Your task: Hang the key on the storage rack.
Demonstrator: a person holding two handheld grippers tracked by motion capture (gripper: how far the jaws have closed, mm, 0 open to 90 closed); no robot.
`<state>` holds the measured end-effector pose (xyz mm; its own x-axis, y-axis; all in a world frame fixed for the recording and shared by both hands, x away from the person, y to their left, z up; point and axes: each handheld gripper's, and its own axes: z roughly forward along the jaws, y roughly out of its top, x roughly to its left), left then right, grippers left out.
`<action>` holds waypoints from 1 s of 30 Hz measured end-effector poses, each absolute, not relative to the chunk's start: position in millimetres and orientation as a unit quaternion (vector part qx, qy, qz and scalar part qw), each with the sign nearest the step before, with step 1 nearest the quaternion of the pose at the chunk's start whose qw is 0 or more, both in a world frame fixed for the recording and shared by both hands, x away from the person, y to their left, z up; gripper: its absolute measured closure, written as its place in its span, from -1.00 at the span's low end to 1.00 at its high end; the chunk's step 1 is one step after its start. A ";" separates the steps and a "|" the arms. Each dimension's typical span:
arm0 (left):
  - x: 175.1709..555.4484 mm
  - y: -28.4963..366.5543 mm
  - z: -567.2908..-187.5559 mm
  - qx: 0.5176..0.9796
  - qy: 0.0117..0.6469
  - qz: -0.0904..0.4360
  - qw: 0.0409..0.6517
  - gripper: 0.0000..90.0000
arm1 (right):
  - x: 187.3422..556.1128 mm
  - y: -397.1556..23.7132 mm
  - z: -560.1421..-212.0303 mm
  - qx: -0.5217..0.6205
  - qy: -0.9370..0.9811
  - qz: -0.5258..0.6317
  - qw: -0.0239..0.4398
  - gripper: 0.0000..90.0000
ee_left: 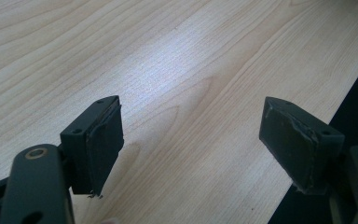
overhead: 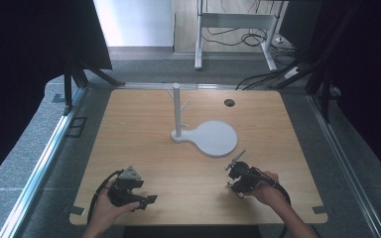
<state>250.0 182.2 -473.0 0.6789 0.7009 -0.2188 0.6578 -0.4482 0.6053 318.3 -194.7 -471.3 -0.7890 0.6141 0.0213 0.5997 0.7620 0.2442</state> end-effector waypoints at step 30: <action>250.8 182.2 -475.1 0.852 0.401 0.028 0.337 -0.51 | 341.5 -185.7 -422.3 0.317 0.932 0.155 0.084 0.88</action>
<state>250.8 182.2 -475.1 0.6776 0.7011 -0.2221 0.6632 -0.4519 0.5966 341.5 -185.7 -422.3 -0.7851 0.6166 -0.0580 0.5647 0.7512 0.3417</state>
